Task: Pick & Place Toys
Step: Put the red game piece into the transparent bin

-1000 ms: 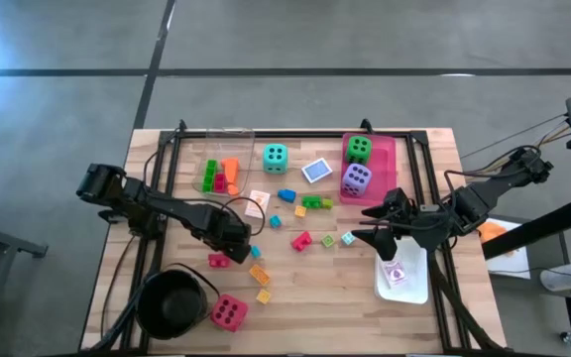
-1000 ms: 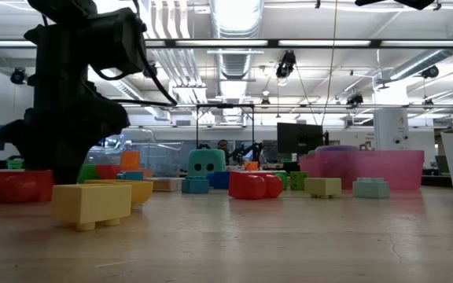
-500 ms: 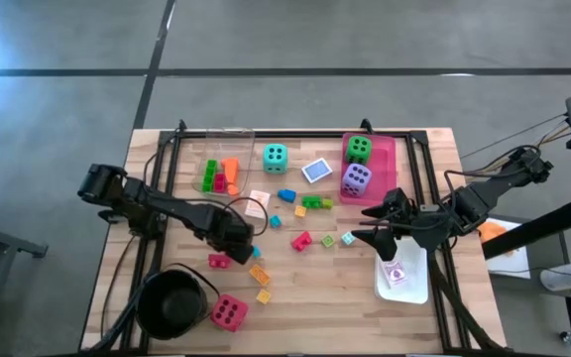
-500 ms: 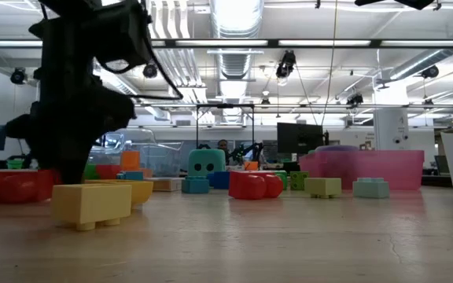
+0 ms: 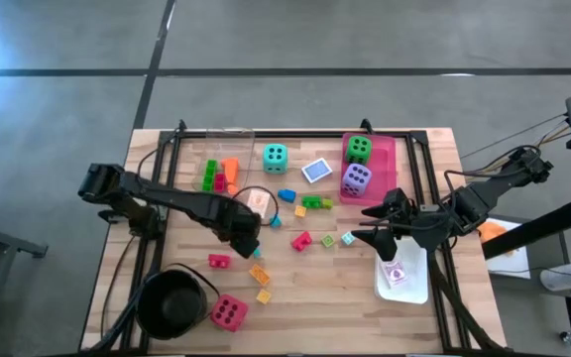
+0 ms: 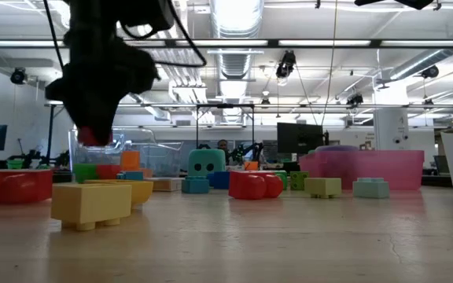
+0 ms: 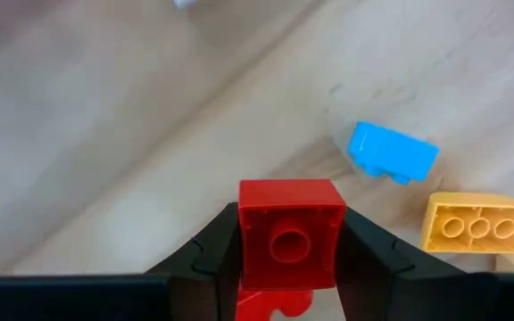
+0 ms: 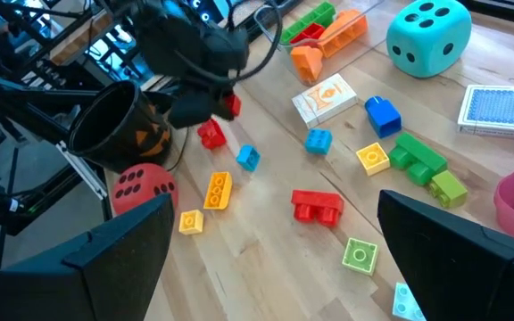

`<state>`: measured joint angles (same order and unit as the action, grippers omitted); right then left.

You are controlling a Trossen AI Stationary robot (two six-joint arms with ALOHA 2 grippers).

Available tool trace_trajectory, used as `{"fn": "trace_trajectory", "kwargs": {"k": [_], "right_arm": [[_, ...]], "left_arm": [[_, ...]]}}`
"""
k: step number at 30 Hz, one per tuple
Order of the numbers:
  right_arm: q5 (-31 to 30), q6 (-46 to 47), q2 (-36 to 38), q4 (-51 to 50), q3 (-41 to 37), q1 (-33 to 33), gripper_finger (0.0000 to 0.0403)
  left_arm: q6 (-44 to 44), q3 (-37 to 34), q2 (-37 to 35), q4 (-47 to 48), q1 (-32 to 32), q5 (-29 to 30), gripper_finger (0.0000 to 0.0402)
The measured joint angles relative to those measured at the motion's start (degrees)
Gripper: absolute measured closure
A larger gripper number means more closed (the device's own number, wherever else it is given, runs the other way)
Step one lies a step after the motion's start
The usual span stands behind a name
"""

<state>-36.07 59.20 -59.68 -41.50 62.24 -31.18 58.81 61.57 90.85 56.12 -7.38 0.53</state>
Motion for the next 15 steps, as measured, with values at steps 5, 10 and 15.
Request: {"fn": "trace_trajectory", "kwargs": {"k": [5, 10, 15], "right_arm": [[0.0, -0.68, 0.0, 0.0, 0.0, 0.0, 0.0018], [0.0, -0.73, 0.02, 0.0, 0.0, -0.02, 0.0019], [0.0, -0.88, 0.02, 0.01, 0.0, 0.0, 0.0018]], "left_arm": [[-5.97, 7.23, -0.04, 5.4, 2.44, 3.18, 0.027], [-12.13, 14.47, -0.04, 8.06, 5.71, 6.01, 0.027], [-19.38, 19.25, -0.61, 8.93, 10.86, 6.72, 0.027]]}}
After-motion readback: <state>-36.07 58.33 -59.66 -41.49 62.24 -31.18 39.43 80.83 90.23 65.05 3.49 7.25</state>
